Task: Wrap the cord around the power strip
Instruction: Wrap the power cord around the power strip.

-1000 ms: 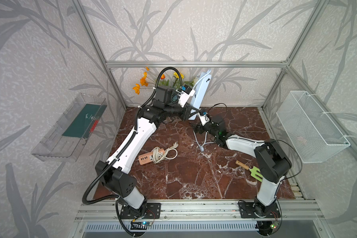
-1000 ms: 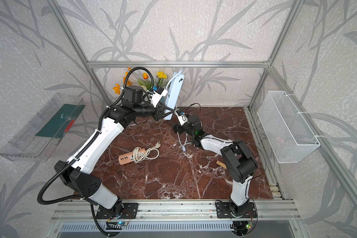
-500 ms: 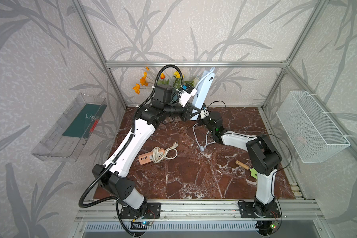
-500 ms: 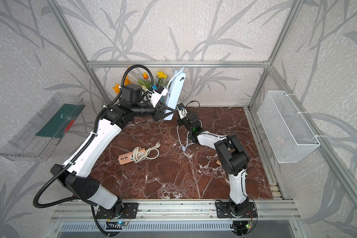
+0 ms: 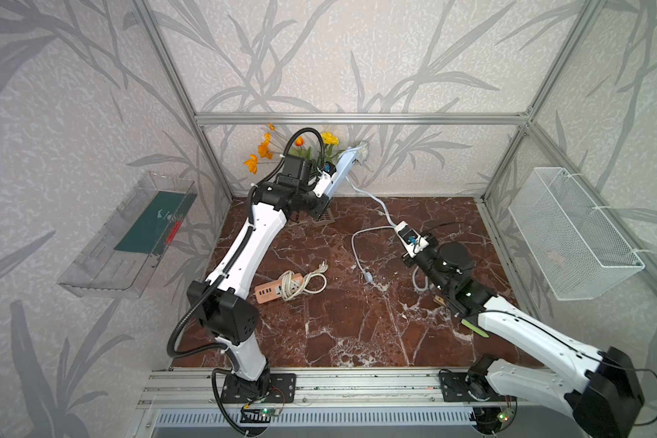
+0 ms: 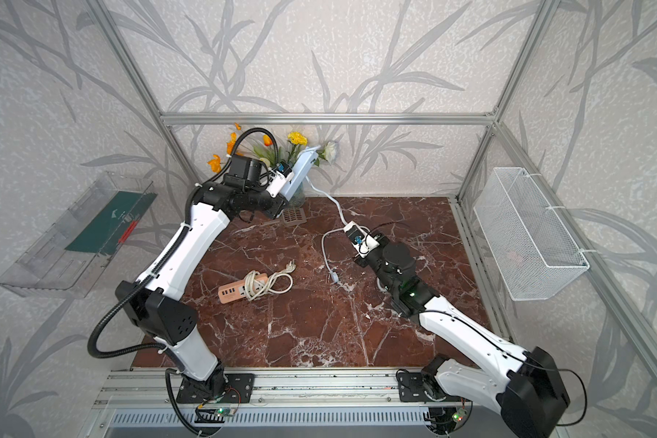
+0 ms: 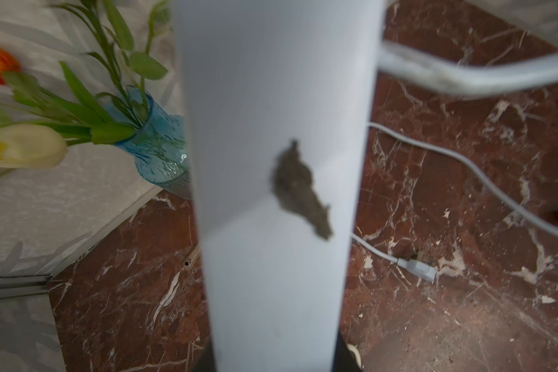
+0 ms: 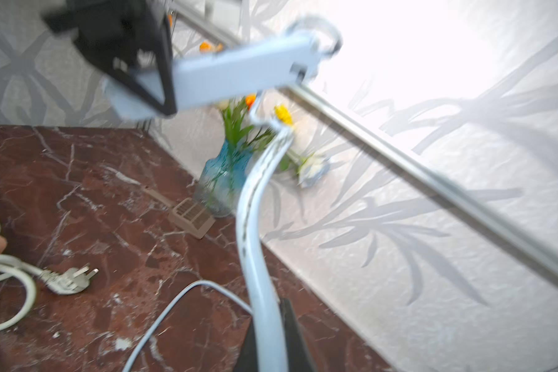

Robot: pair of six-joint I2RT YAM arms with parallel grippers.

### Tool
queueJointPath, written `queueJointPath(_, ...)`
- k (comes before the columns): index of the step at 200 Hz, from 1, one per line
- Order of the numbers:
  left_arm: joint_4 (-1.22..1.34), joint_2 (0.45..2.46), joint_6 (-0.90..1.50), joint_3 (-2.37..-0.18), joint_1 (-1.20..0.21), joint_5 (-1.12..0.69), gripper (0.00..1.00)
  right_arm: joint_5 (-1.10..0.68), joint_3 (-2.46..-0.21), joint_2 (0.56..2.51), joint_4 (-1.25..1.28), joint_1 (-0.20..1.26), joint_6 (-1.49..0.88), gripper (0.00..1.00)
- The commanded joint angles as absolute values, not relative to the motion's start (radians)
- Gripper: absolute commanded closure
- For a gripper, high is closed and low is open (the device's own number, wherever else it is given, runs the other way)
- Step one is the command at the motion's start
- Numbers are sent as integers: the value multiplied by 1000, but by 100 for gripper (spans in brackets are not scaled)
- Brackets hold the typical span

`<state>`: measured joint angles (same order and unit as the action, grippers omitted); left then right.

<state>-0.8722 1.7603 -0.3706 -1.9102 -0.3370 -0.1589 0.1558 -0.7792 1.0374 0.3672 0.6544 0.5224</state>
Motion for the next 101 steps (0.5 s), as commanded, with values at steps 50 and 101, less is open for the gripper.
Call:
queueJointPath(50,-969,1700,-774,-1638,-626,-352,100,-159,-1515,1360,20,568,731,100)
queueJointPath(101,-885,1495,-726,-1571,-667,-704,100,-561,-1705,1561,-171,301,531,100)
